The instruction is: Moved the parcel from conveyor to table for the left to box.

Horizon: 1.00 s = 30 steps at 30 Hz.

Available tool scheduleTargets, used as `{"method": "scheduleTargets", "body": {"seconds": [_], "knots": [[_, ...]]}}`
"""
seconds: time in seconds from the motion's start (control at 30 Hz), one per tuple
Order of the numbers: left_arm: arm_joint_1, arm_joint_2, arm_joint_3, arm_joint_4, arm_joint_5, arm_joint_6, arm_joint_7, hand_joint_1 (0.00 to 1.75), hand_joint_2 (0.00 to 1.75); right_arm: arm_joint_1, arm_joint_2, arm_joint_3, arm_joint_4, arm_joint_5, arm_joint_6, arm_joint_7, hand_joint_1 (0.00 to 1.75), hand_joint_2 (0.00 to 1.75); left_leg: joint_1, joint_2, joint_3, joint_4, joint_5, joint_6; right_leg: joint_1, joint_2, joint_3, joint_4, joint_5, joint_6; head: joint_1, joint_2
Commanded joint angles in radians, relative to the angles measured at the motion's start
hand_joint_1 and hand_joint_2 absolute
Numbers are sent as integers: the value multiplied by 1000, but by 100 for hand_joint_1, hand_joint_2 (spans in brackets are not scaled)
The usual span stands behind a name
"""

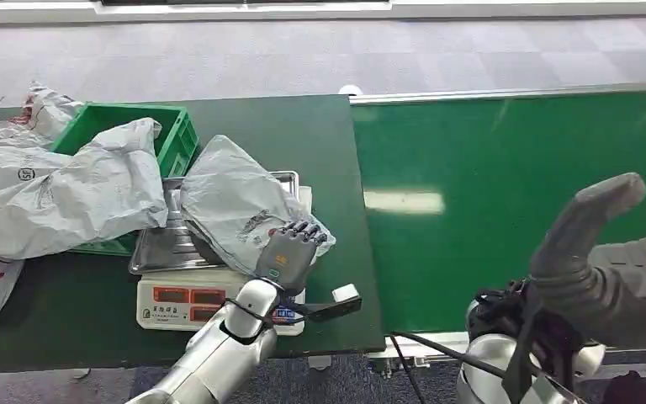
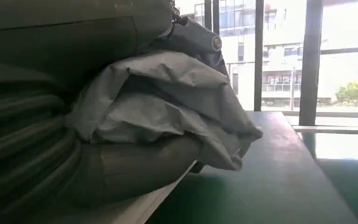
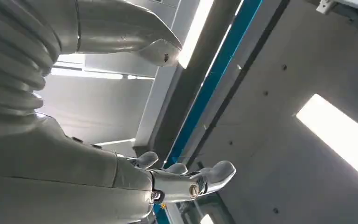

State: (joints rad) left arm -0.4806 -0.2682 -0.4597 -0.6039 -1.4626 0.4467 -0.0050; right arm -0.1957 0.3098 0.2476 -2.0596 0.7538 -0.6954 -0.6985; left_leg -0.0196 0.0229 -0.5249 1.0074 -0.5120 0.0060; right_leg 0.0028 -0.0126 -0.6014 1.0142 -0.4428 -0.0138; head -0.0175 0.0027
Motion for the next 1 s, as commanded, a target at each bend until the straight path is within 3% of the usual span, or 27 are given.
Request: {"method": "scheduleTargets", "body": {"seconds": [0.03, 0.2, 0.27, 0.33, 0.4, 0.43, 0.53, 0.8, 0.87, 0.93, 1.0], "knots": [[-17, 25, 10, 7, 22, 52, -2, 175, 175, 100, 39, 16, 69, 3, -3, 0, 0, 175, 1, -1, 3, -3, 0, -2, 1, 1, 3, -3, 0, 1, 0, 0], [10, 19, 62, -54, 113, 113, -84, 175, 175, 111, 39, -5, 69, 6, -3, 0, 0, 175, 1, -2, 4, -5, 0, -3, 1, 1, 4, -5, 1, 1, 0, 0], [28, 8, 107, -108, 270, 108, -222, 175, 175, 114, 39, -11, 81, 6, -3, 0, 0, 175, 2, -2, 4, -5, 0, -3, 1, 1, 4, -5, 1, 1, 0, 0], [81, -3, 221, -283, 708, -71, -519, 175, 175, 106, 39, -15, 109, 1, -3, 0, 0, 175, 2, -2, 3, -5, 0, -3, 1, 1, 3, -5, 1, 1, 0, 0], [81, -3, 221, -283, 708, -71, -519, 175, 175, 106, 39, -15, 109, 1, -3, 0, 0, 175, 1, -1, 1, -2, 0, -2, 1, 1, 2, -3, 0, 0, 0, 0], [118, 4, 263, -430, 867, -121, -581, 175, 175, 101, 39, -22, 122, 0, -3, 0, 0, 175, 2, -1, 2, -3, 0, -3, 1, 1, 3, -4, 0, 1, 0, 0], [136, 18, 347, -630, 1042, -32, -643, 175, 175, 109, 39, -24, 130, 2, -3, 0, 0, 175, 2, 0, 2, -5, 0, -3, 1, 3, 2, -5, 1, 1, 0, 0], [123, 28, 419, -777, 1108, 78, -693, 175, 175, 125, 39, -6, 136, 0, -3, 0, 0, 175, 3, 0, 0, -3, 0, -3, 2, 3, 0, -3, 0, 0, 0, 0], [116, 82, 367, -882, 1127, 234, -693, 175, 175, 119, 39, 4, 157, -10, -3, 0, 0, 175, 2, -1, 2, -4, 0, -3, 2, 2, 2, -4, 0, 1, 0, 0], [84, 67, 473, -1025, 997, 251, -688, 175, 175, 93, 39, 36, 170, 22, -3, 56, 0, 175, 3, 1, -2, -1, -1, -3, 3, 4, -2, -2, 1, 0, 0, 0], [6, -3, 596, -1162, 720, 251, -693, 175, 175, 93, 39, 25, 238, -37, -3, 0, 0, 175, 4, 3, -5, 1, -1, -3, 3, 6, -4, 0, 1, 0, 0, 0]]}}
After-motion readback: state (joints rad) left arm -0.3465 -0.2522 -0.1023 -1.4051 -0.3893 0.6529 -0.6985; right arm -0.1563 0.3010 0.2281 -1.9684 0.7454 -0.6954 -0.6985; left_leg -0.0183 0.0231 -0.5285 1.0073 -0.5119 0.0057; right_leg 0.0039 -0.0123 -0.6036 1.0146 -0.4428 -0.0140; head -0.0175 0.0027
